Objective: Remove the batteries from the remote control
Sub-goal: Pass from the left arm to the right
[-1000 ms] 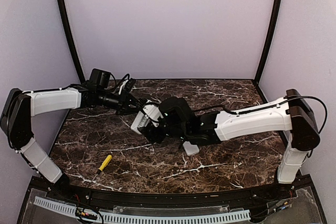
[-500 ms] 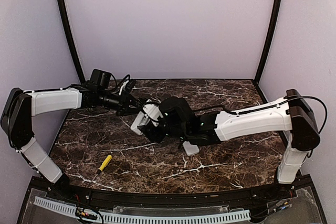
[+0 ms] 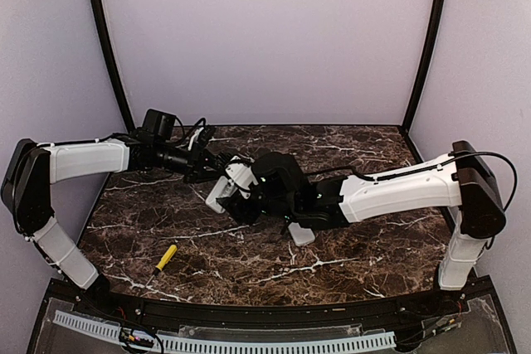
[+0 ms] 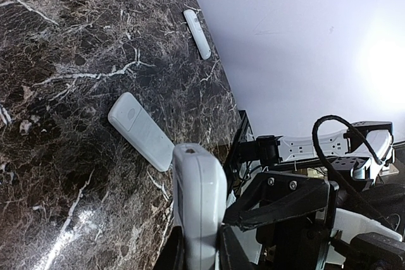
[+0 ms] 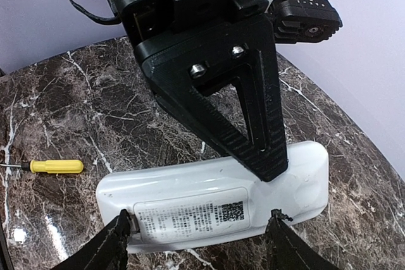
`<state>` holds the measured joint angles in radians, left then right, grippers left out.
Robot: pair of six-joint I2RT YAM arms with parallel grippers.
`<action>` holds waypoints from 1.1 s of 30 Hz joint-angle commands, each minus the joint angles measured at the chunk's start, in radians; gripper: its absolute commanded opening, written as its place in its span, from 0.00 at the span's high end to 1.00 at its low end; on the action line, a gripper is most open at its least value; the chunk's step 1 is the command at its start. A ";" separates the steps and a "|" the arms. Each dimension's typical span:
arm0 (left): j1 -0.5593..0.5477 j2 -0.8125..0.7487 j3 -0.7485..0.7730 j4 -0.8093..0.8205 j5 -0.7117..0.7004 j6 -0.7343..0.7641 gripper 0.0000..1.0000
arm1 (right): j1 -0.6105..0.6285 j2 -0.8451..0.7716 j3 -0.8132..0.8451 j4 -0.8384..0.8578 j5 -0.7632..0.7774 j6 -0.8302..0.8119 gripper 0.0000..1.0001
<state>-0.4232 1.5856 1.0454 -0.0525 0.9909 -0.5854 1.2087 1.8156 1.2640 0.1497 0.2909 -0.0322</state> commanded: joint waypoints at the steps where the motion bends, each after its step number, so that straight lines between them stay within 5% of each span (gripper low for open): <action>1: 0.003 -0.005 -0.014 0.013 0.034 -0.008 1.00 | 0.011 0.014 0.018 0.061 0.024 -0.012 0.28; 33: 0.003 0.005 -0.019 0.030 0.041 -0.024 1.00 | 0.029 0.047 0.031 0.087 0.041 -0.038 0.19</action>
<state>-0.4232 1.5864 1.0386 -0.0387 1.0054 -0.6033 1.2270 1.8359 1.2663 0.2382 0.3107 -0.0597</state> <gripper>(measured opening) 0.123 0.803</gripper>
